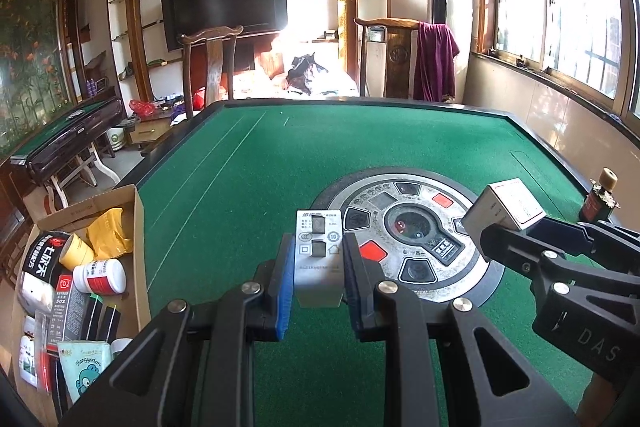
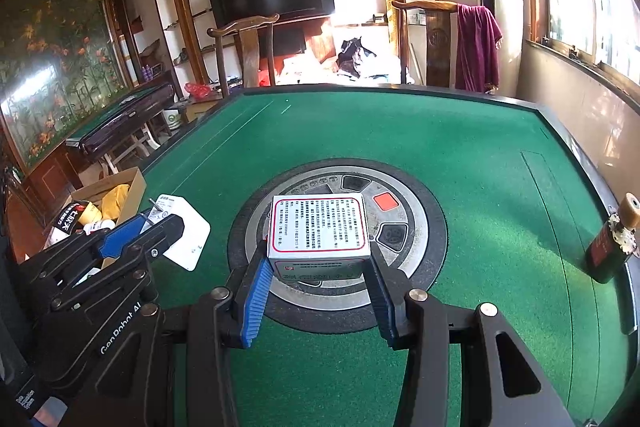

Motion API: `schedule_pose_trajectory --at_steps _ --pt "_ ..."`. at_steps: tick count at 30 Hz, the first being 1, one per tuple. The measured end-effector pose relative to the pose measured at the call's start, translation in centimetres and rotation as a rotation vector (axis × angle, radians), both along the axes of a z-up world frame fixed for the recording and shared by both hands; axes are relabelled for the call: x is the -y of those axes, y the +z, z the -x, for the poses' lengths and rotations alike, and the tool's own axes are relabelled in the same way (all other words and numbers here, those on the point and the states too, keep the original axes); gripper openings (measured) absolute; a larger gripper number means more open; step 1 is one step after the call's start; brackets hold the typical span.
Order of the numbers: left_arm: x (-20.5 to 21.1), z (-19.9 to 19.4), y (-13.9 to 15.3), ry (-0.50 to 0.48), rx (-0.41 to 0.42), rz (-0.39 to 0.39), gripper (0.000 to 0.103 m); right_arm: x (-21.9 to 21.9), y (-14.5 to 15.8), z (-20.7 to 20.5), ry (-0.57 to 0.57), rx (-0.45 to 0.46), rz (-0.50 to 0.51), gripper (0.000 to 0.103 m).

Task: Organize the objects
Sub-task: 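Lift and carry the remote with left tool while right tool carries the box toward the tray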

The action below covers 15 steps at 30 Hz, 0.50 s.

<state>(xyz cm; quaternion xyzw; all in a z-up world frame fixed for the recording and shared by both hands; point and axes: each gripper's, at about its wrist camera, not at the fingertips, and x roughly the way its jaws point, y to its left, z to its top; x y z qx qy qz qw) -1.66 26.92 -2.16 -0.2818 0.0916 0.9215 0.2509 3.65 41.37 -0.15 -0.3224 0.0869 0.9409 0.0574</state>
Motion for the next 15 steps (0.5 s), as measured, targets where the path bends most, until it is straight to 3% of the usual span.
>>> schedule_pose_trajectory --at_steps 15 --pt "7.9 -3.2 3.1 0.111 -0.113 -0.04 0.022 6.7 1.3 -0.4 0.116 -0.031 0.005 0.049"
